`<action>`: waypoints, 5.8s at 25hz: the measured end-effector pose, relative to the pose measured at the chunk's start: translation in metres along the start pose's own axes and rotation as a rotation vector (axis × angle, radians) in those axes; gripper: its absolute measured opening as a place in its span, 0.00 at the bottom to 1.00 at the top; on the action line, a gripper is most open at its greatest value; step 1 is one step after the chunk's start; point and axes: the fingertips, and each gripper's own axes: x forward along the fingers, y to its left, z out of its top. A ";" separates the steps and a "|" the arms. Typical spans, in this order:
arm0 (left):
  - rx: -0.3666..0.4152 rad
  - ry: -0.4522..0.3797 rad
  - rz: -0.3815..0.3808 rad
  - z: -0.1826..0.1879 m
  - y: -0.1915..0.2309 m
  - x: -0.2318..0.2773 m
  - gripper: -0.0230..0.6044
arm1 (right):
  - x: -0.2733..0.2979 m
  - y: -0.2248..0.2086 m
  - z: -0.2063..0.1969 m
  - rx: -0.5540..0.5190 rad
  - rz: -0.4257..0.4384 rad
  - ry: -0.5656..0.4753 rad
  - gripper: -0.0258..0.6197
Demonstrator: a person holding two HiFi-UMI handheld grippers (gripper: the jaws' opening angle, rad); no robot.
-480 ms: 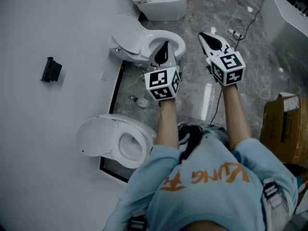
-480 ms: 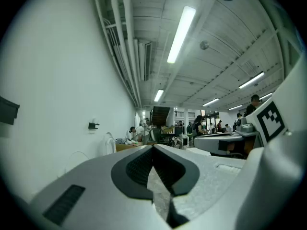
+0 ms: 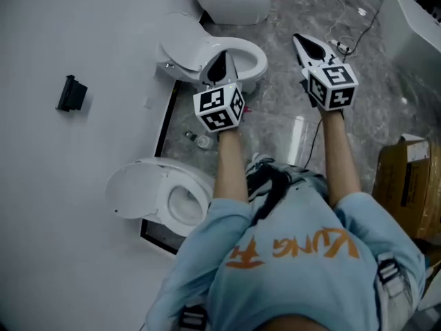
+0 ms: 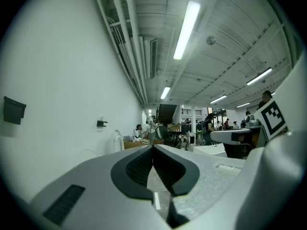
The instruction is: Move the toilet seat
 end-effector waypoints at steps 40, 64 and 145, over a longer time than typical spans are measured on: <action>-0.368 0.437 0.121 -0.246 0.262 0.356 0.04 | 0.467 -0.072 -0.199 -0.040 0.259 0.537 0.04; -0.457 0.689 0.288 -0.380 0.261 0.323 0.04 | 0.566 0.001 -0.356 -0.075 0.679 0.737 0.04; 0.142 1.315 -0.288 -0.664 0.089 0.400 0.56 | 0.395 -0.103 -0.670 -1.408 2.280 1.103 0.53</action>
